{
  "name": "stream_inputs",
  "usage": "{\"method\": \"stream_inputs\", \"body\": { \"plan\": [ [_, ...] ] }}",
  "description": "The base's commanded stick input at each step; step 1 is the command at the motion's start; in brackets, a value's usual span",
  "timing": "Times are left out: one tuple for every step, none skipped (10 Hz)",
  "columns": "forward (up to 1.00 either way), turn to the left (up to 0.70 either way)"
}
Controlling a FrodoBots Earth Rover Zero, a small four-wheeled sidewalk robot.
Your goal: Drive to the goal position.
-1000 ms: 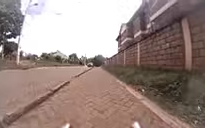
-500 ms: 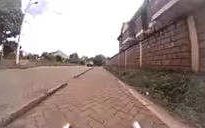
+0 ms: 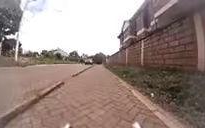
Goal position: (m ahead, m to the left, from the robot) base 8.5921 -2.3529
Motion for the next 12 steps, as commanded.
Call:
{"method": "stream_inputs", "body": {
  "plan": [
    [0.5, 0.0],
    [0.5, 0.0],
    [0.5, 0.0],
    [0.5, 0.0],
    [0.5, 0.0],
    [0.5, 0.0],
    [0.5, 0.0],
    [0.5, 0.0],
    [0.5, 0.0],
    [0.5, 0.0],
    [0.5, 0.0],
    [0.5, 0.0]
  ]
}}
